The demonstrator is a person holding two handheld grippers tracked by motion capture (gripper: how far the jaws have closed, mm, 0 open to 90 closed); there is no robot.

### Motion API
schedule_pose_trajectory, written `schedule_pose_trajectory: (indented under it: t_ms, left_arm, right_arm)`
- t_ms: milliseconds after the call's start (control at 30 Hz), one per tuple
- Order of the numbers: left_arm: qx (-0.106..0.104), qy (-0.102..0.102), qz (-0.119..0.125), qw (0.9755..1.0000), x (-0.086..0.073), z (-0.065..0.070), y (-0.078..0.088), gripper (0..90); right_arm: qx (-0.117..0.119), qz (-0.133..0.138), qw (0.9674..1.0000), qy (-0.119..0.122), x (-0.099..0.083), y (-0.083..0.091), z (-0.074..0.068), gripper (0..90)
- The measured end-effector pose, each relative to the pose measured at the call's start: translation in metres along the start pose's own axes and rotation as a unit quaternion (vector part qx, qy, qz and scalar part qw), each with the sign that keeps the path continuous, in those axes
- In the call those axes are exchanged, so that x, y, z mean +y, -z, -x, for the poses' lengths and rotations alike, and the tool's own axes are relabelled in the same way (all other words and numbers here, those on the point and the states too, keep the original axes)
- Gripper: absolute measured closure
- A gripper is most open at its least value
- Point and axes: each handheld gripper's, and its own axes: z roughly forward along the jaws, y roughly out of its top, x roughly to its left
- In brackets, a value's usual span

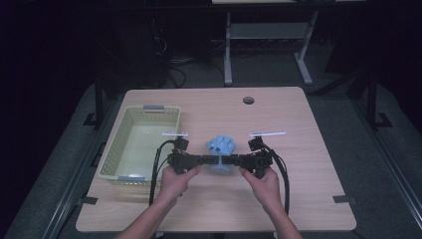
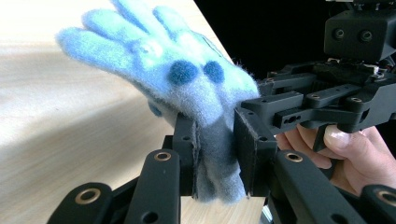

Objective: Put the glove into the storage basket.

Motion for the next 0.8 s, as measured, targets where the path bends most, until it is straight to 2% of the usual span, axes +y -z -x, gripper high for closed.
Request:
schedule_pose_trajectory:
  t_ms: [367, 800]
  left_arm:
    - [-0.005, 0.005, 0.012, 0.9999, 0.013, 0.001, 0.020, 70.8]
    - [0.003, -0.006, 0.022, 0.9997, 0.027, 0.000, 0.046, 70.8]
  right_arm:
    - [0.008, -0.004, 0.9998, 0.016, 0.021, -0.005, -0.015, 73.4]
    - [0.024, -0.003, 0.9993, 0.030, 0.042, -0.019, -0.032, 73.4]
